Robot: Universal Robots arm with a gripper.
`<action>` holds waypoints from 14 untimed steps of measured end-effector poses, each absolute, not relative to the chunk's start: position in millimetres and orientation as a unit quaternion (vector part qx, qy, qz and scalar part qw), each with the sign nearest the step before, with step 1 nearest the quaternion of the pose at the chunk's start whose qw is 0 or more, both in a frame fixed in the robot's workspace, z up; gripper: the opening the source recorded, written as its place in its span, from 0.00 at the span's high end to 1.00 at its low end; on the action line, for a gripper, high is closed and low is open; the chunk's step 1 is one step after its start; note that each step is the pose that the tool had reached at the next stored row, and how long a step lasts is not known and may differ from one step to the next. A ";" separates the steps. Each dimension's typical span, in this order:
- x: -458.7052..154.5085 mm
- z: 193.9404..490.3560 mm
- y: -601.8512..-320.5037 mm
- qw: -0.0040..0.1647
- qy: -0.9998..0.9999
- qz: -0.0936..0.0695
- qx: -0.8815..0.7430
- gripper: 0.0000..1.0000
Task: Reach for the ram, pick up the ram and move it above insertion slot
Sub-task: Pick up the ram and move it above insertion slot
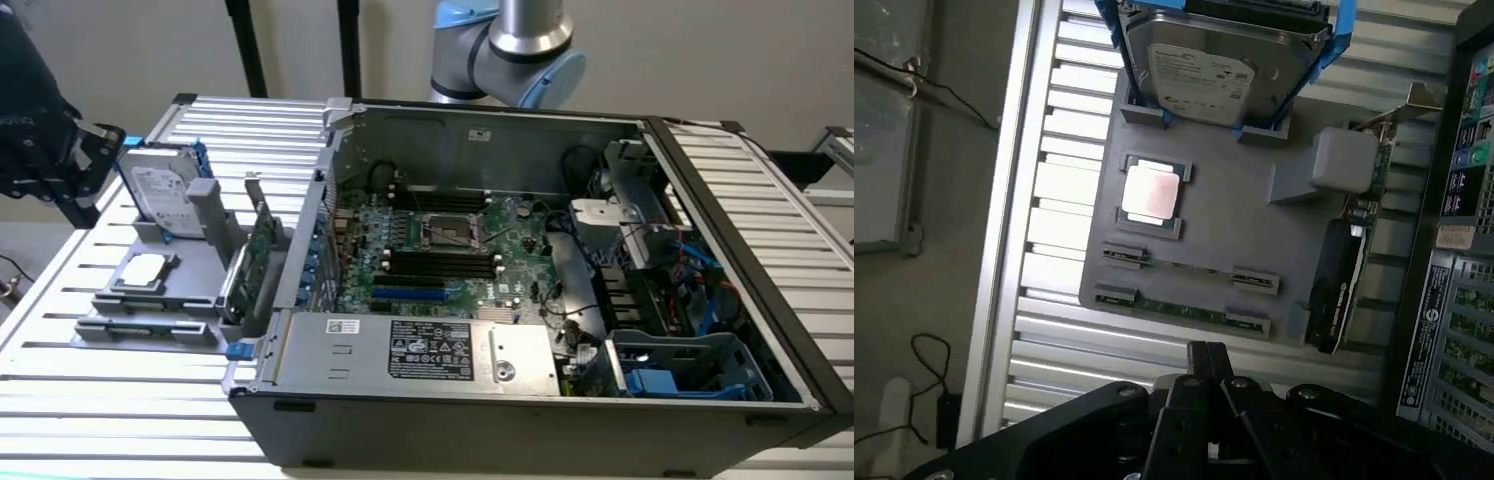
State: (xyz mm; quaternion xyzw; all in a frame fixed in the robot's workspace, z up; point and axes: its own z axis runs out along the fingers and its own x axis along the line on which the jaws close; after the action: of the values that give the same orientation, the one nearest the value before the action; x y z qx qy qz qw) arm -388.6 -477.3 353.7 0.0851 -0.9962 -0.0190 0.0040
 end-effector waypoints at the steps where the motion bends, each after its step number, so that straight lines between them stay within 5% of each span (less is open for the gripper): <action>1: -388.6 353.7 -477.3 0.004 -0.995 -0.019 0.093 0.89; 14: -388.6 351.0 -477.3 0.006 -0.977 -0.020 0.210 0.89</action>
State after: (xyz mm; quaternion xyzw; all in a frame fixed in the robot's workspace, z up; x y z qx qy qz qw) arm -388.6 -477.3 351.0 0.2101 -0.9775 -0.0199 0.0064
